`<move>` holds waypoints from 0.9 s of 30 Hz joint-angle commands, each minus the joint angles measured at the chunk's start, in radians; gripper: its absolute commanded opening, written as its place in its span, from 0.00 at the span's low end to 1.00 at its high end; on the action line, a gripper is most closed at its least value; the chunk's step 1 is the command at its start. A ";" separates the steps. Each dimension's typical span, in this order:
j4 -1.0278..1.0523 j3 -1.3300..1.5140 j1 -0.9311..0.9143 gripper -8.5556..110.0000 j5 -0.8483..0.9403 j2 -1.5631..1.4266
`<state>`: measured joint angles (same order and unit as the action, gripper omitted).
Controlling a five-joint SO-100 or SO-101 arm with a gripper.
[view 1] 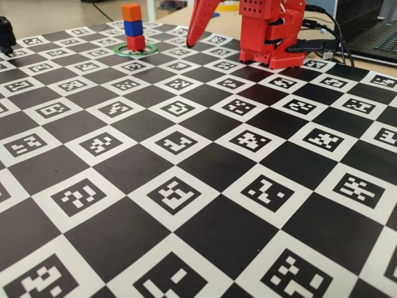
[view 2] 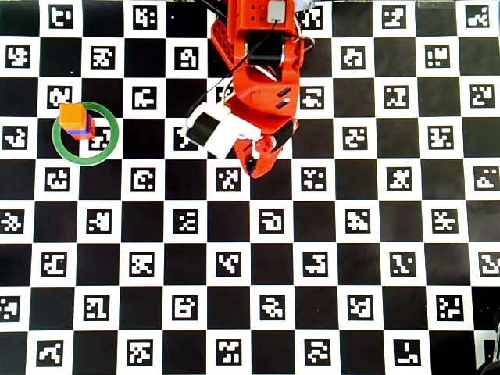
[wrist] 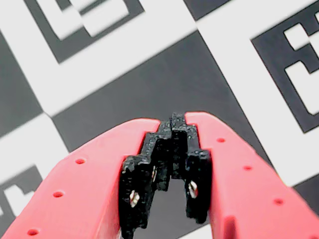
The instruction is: Grab the red cube then put it in the green circle then put the blue cube on top and finally the orange cube on top
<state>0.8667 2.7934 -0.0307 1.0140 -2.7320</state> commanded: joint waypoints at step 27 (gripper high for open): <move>0.446 0.391 0.109 0.02 0.337 -0.627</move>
<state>1.2349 3.1309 0.0598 1.2916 -3.3103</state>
